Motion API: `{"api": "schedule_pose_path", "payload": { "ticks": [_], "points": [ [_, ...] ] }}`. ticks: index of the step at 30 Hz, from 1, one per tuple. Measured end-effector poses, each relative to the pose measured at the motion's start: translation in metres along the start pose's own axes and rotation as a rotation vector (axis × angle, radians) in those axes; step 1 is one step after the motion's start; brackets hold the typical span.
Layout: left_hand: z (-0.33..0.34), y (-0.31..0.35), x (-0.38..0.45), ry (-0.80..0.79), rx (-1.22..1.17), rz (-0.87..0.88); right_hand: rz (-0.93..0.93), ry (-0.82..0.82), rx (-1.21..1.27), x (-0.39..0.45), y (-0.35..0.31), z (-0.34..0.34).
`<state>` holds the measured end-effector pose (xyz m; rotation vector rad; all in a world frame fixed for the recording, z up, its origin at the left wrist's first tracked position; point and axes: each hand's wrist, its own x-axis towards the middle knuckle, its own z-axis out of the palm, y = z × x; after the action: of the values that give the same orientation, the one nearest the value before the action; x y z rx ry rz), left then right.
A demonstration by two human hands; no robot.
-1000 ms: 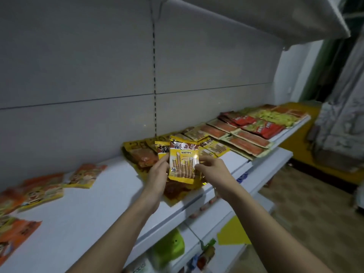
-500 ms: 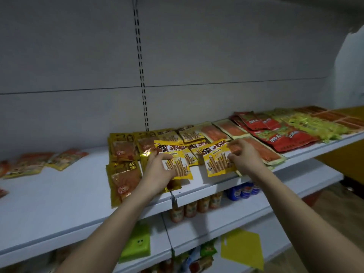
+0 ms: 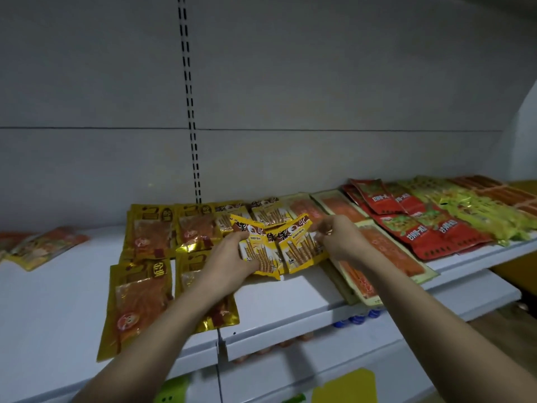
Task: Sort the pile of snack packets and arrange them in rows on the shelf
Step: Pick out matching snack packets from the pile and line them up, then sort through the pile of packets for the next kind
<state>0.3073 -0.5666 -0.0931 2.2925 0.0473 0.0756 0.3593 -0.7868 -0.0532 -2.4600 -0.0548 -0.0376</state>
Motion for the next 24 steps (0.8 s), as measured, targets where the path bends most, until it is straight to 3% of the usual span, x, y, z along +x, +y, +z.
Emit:
{"api": "schedule_pose_path", "payload": {
  "ticks": [8,14,18,24],
  "points": [
    [-0.007,-0.01,0.001,0.018,0.295,0.037,-0.097,-0.155,-0.003,0.019,-0.002,0.008],
    [-0.002,-0.01,-0.006,-0.147,0.514,0.181,-0.335,-0.226,-0.427,0.031,-0.003,0.009],
    [0.012,-0.004,-0.005,-0.175,0.492,0.182,-0.462,-0.483,-0.552,0.028,-0.004,0.019],
    [0.025,0.006,-0.013,-0.059,0.479,0.153,-0.548,-0.463,-0.559,0.033,0.004,0.019]
  ]
}}
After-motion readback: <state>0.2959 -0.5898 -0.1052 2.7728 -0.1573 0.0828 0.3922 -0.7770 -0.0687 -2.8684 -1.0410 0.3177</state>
